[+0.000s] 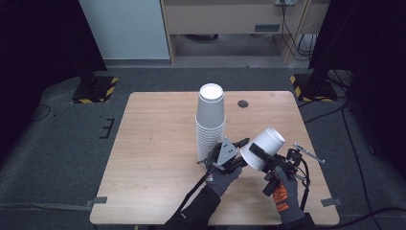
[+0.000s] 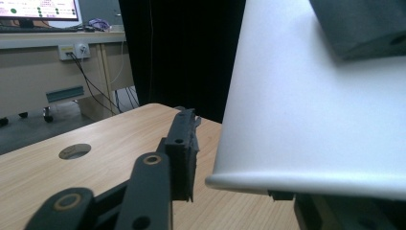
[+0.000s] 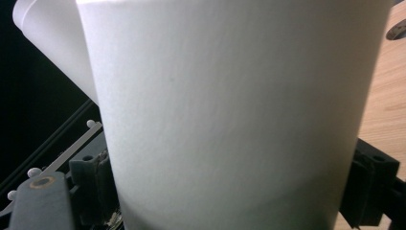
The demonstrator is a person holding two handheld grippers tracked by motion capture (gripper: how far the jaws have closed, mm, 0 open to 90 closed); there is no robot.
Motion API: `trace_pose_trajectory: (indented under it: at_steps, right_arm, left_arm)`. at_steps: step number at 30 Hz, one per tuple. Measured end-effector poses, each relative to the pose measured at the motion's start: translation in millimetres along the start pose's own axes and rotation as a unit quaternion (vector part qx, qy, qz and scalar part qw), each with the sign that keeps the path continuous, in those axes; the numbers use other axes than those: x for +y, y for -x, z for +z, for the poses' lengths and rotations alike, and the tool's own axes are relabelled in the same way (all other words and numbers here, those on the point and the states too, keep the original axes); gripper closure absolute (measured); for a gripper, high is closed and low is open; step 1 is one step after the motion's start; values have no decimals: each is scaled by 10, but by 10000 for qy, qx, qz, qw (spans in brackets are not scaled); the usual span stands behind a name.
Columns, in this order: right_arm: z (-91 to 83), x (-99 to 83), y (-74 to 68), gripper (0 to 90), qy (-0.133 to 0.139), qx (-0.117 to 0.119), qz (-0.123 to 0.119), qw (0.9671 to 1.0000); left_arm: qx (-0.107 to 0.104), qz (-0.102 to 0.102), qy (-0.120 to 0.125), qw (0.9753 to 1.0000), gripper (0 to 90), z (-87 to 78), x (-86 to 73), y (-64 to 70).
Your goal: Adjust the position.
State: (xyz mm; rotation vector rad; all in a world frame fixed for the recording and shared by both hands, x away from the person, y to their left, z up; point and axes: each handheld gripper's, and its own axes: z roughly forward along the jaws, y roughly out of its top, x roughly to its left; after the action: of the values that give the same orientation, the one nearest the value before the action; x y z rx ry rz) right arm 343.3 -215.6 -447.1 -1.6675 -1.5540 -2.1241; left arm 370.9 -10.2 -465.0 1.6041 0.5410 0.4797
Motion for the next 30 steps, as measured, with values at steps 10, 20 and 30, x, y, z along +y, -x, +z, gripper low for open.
trace_pose_trajectory:
  at_steps: [10,20,30]
  right_arm:
    - [15,-4,51,142,-72,69,170,9998]
    - [-7,21,123,142,-9,13,261,9997]
    - [-7,45,138,121,-12,-51,155,9999]
  left_arm:
    - [-134,-39,-7,9999,750,-45,-34,-33]
    - [-253,7,-131,9996,829,-85,-60,-37]
    - [-376,75,-303,9988,834,-163,-53,-50]
